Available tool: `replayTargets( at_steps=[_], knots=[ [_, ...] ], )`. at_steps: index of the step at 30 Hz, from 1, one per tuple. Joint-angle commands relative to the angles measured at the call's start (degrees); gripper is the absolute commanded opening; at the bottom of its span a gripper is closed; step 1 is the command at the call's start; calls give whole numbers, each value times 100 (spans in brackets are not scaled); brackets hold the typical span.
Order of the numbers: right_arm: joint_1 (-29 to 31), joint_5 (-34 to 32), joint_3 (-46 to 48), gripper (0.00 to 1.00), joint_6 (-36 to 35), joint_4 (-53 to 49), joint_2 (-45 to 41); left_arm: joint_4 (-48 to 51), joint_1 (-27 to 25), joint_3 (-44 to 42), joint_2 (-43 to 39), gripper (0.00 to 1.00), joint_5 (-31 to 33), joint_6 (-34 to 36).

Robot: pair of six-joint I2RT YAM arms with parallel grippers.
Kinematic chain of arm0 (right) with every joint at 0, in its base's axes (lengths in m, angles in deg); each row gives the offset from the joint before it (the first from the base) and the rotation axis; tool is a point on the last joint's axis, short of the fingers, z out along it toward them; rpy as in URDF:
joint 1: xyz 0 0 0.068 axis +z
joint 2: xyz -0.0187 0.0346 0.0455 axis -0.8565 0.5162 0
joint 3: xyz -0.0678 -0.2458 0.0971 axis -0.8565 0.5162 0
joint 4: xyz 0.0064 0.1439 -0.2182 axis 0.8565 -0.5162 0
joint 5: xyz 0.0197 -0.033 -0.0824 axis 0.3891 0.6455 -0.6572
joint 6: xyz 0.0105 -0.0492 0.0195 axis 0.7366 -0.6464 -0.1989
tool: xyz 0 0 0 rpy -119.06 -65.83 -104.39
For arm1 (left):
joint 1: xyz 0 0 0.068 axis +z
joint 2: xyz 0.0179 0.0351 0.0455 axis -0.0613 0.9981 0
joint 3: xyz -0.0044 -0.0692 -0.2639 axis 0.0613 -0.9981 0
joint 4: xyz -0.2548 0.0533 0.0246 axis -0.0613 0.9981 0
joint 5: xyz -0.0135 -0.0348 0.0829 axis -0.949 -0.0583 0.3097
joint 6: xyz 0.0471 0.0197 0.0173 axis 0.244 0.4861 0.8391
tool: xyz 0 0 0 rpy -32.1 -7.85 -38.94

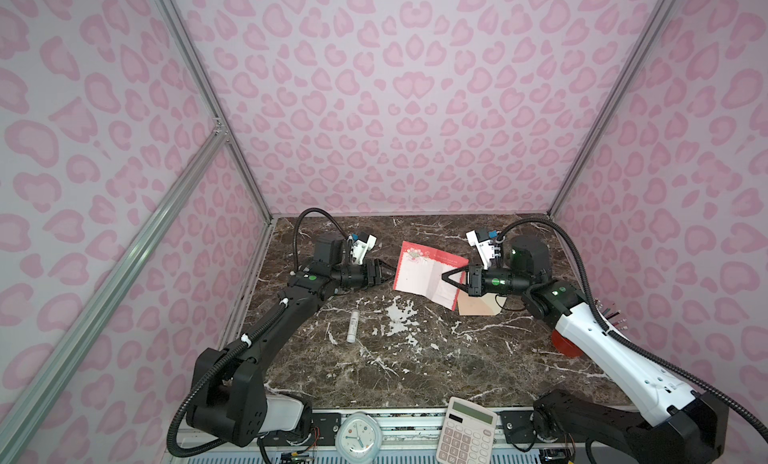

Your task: Place the letter into the envelope and seal it

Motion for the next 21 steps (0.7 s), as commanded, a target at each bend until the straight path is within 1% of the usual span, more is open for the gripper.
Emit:
replayTargets(
  at_steps=[1, 4, 11, 21],
  knots=[
    [18, -82, 26, 0, 1, 89, 36, -364, -26, -15, -45, 58, -307, -94],
    [32, -156, 20, 0, -15, 56, 79, -392, -64, -19, -88, 59, -421, -104],
    [76, -329, 32, 0, 0, 60, 177, -427, -131, -41, -203, 66, -626, -114],
    [185, -402, 69, 0, 127, 273, 322, -715, -289, -68, -203, 68, -722, -305]
  ],
)
